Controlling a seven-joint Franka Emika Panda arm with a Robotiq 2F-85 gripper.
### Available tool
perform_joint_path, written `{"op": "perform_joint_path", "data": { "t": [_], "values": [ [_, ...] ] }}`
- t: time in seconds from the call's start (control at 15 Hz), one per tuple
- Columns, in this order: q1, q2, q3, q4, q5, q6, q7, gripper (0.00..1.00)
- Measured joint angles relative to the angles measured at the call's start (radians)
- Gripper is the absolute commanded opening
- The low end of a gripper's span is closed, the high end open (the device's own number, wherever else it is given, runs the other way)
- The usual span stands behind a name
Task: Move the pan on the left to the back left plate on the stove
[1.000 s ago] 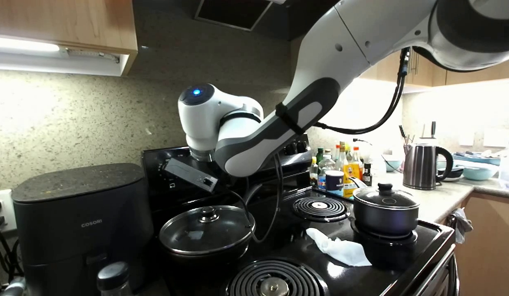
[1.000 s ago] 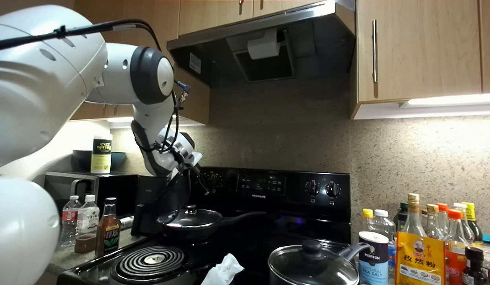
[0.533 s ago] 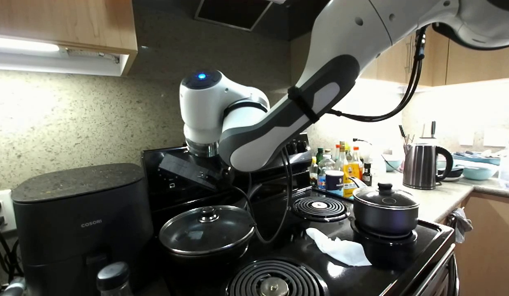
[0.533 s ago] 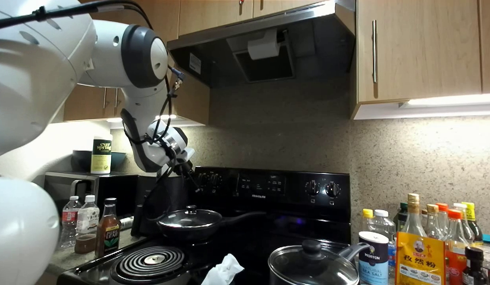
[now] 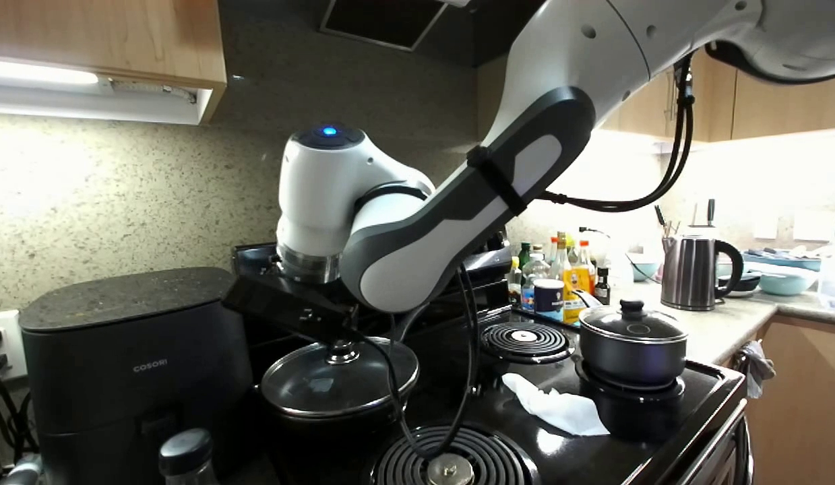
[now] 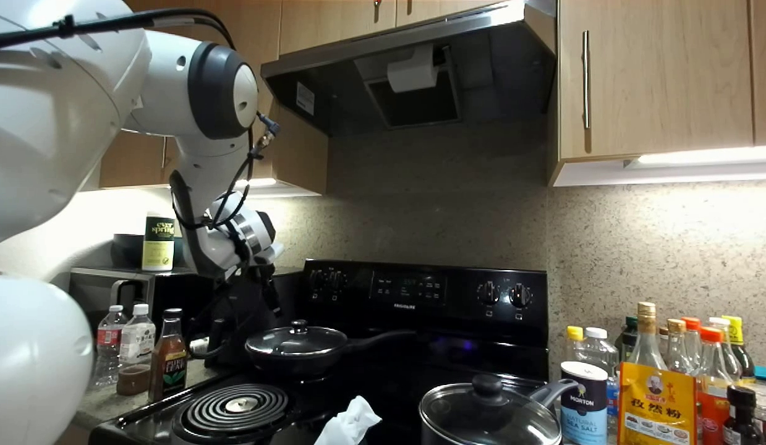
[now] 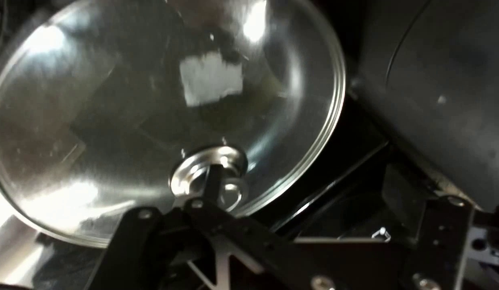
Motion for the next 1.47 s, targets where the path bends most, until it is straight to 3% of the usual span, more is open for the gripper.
{"op": "perform_joint_path", "data": {
  "t": [0.27, 0.53, 0.6, 0.8, 1.13, 1.47],
  "values": [
    [-0.003, -0.016, 0.081, -0.096, 0.237, 0.097, -0.221, 1.00],
    [-0.113, -0.016, 0.272, -0.150, 0.475, 0.068, -0.485, 1.00],
    [-0.120, -0.015, 0.287, -0.152, 0.544, 0.039, -0.554, 1.00],
    [-0.072, -0.014, 0.215, -0.148, 0.639, -0.017, -0.659, 1.00],
    [-0.003, 0.015, 0.091, -0.138, 0.648, -0.033, -0.695, 1.00],
    [0.035, 0.082, 0.033, -0.088, 0.649, -0.033, -0.696, 1.00]
  ]
}}
